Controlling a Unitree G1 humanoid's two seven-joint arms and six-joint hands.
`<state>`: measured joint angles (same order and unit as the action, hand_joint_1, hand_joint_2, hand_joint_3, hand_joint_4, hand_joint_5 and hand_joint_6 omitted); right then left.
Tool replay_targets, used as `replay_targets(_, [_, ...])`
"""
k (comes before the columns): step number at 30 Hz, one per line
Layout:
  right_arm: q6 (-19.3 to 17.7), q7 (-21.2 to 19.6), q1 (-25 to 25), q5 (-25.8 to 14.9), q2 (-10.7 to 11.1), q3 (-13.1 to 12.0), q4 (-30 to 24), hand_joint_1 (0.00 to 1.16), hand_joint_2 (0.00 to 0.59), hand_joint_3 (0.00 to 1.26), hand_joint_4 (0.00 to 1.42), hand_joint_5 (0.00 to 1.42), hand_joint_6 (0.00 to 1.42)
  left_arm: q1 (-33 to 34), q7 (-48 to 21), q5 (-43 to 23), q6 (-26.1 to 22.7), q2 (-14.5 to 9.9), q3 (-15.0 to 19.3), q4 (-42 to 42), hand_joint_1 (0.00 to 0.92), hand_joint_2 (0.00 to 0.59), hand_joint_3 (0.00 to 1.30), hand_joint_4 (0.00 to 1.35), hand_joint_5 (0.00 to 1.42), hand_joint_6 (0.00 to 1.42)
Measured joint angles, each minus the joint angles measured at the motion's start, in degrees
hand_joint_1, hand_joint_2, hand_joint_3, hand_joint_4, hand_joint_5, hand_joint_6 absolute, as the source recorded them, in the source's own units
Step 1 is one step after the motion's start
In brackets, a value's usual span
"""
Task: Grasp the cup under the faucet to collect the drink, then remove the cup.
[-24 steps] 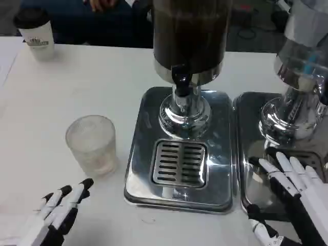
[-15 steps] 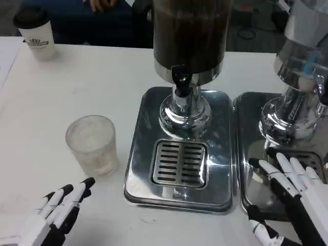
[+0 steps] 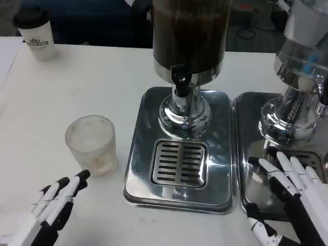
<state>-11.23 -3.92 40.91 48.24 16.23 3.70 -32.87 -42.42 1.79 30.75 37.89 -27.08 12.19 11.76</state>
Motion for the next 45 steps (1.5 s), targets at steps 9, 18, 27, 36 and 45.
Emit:
replay_targets(9, [1.6,-0.3,1.4,3.8,-3.7,3.4,-1.1,0.43,0.499,0.15,0.0,0.0,0.0,5.1,4.4,-4.0,7.9,0.3,2.8,-7.5,0.0,0.04,0.0,0.0,0.0,0.0])
replay_targets(18, [2.1,-2.8,2.3,5.8,-6.1,5.4,-1.1,0.44,0.49,0.16,0.0,0.0,0.0,19.2,6.9,-6.7,9.4,0.9,3.3,-18.2,0.031,0.004,0.0,0.0,0.06,0.08])
replay_targets(27, [2.4,-4.6,1.8,6.5,-6.9,7.6,-0.5,0.45,0.489,0.19,0.01,0.0,0.0,33.7,7.3,-7.5,7.3,-3.8,1.9,-35.0,0.092,0.0,0.0,0.0,0.13,0.14])
replay_targets(36, [2.7,-5.3,0.0,6.6,-6.8,9.5,1.3,0.45,0.489,0.22,0.02,0.0,0.0,44.3,9.4,-5.3,8.8,-8.2,-3.4,-51.3,0.118,0.0,0.0,0.0,0.2,0.21])
replay_targets(45, [2.8,-7.0,-0.6,7.1,-6.7,11.1,2.0,0.45,0.489,0.26,0.04,0.0,0.0,53.7,12.2,-2.5,13.4,-11.5,-11.0,-66.4,0.136,0.0,0.0,0.01,0.23,0.23])
